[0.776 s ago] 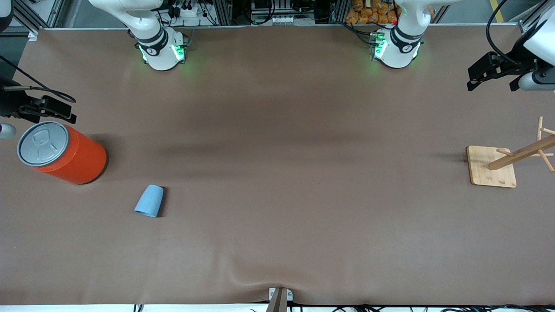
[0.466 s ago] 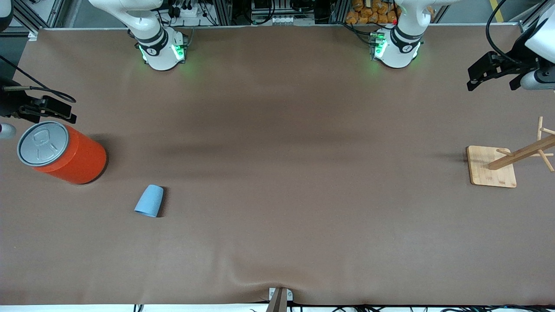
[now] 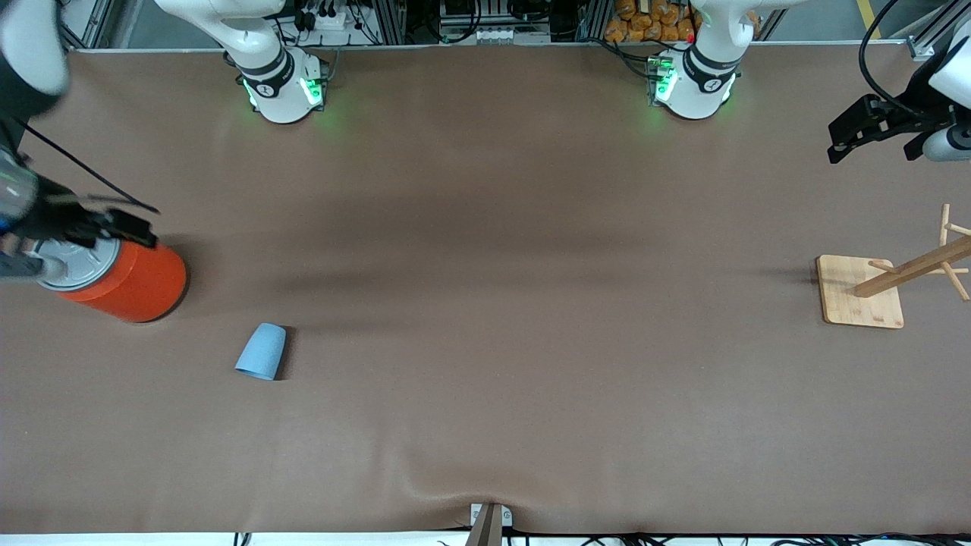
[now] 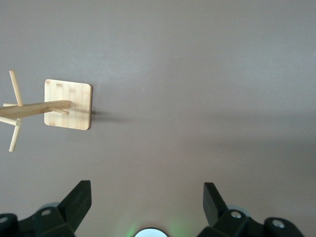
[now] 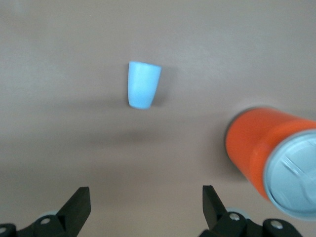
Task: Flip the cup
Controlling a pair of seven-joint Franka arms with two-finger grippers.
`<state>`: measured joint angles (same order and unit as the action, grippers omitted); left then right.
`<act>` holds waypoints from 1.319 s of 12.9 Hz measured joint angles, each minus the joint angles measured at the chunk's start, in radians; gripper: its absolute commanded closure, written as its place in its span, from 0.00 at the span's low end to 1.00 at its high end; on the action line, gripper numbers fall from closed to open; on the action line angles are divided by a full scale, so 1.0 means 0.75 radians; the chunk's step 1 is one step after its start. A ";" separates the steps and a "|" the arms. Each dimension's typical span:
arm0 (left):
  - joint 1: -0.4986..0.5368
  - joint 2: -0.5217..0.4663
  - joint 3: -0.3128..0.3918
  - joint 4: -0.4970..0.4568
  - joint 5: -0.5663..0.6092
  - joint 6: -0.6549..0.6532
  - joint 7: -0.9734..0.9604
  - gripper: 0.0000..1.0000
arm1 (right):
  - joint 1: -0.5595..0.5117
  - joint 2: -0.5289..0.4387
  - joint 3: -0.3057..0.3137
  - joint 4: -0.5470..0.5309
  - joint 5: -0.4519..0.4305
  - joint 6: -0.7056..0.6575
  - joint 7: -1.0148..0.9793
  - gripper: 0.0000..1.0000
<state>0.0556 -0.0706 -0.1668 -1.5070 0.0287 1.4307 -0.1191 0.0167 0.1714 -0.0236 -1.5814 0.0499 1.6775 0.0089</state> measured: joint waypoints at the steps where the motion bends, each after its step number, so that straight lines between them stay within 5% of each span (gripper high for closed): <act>1: 0.000 0.000 0.000 -0.003 -0.001 0.000 -0.001 0.00 | 0.014 0.060 0.000 -0.035 0.000 0.088 0.000 0.00; 6: 0.040 -0.006 0.001 -0.042 -0.062 0.041 -0.005 0.00 | 0.038 0.375 0.000 -0.058 0.004 0.431 0.000 0.00; 13: 0.039 -0.012 -0.014 -0.051 -0.062 0.065 -0.011 0.00 | 0.080 0.655 0.000 -0.060 0.011 0.809 0.007 0.00; 16: 0.037 -0.012 -0.015 -0.054 -0.062 0.083 -0.011 0.00 | 0.090 0.733 0.001 -0.066 0.011 0.949 0.004 0.53; 17: 0.037 -0.012 -0.015 -0.054 -0.062 0.085 -0.011 0.00 | 0.096 0.731 0.000 -0.066 0.008 0.963 -0.003 0.62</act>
<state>0.0831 -0.0799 -0.1783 -1.5474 -0.0181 1.4947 -0.1272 0.0888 0.7193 -0.0236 -1.6309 0.0562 2.3995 0.0067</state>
